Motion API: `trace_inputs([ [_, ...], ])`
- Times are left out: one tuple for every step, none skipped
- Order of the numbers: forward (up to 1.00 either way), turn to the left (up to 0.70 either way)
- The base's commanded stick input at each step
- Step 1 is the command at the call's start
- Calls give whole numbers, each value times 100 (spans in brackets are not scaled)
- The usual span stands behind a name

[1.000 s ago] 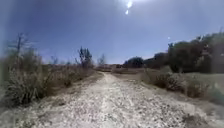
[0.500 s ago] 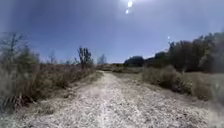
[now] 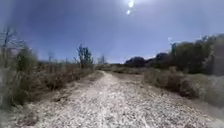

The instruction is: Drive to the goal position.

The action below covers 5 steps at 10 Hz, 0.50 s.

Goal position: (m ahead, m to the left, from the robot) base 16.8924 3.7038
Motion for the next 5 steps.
trace_inputs([
  [70, 0],
  [70, 0],
  [70, 0],
  [70, 0],
  [70, 0],
])
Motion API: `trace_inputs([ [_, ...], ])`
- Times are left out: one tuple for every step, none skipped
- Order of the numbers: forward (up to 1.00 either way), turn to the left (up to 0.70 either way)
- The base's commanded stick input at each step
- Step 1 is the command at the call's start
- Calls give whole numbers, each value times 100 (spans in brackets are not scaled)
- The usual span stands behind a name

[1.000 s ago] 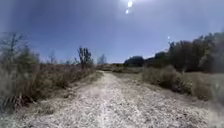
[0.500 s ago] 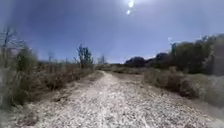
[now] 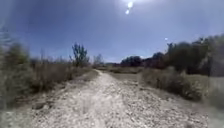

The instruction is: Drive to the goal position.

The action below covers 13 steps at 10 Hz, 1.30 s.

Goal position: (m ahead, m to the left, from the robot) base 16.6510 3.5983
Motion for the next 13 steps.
trace_inputs([
  [70, 0],
  [70, 0],
  [70, 0],
  [70, 0],
  [70, 0],
  [70, 0],
  [70, 0],
  [70, 0],
  [70, 0],
  [70, 0],
  [70, 0],
  [70, 0],
  [70, 0],
])
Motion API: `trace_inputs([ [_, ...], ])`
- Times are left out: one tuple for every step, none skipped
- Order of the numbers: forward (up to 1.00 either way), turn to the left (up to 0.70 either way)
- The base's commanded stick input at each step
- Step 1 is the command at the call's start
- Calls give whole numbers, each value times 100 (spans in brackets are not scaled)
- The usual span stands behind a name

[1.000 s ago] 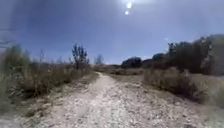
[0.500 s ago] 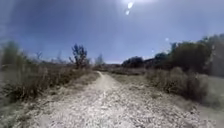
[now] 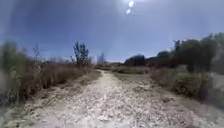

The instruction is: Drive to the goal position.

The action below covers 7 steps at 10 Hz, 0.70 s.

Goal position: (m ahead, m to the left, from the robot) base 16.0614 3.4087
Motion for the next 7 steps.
trace_inputs([
  [70, 0],
  [70, 0],
  [70, 0],
  [70, 0],
  [70, 0],
  [70, 0],
  [70, 0],
])
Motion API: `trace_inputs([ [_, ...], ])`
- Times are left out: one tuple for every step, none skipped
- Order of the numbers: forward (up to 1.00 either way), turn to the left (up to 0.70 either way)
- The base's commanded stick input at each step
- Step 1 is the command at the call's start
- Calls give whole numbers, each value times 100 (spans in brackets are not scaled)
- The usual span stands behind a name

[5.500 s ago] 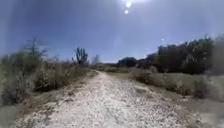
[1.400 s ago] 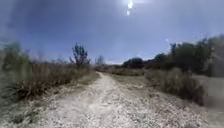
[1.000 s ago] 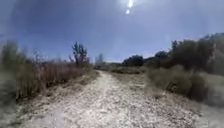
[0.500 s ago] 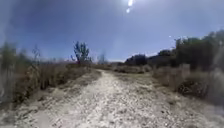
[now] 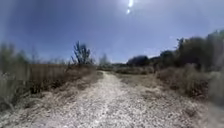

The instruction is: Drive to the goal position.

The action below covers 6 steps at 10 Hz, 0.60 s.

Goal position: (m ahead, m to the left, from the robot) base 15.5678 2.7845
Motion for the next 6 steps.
trace_inputs([
  [70, 0],
  [70, 0],
  [70, 0],
  [70, -2],
  [70, -27],
  [70, -34],
])
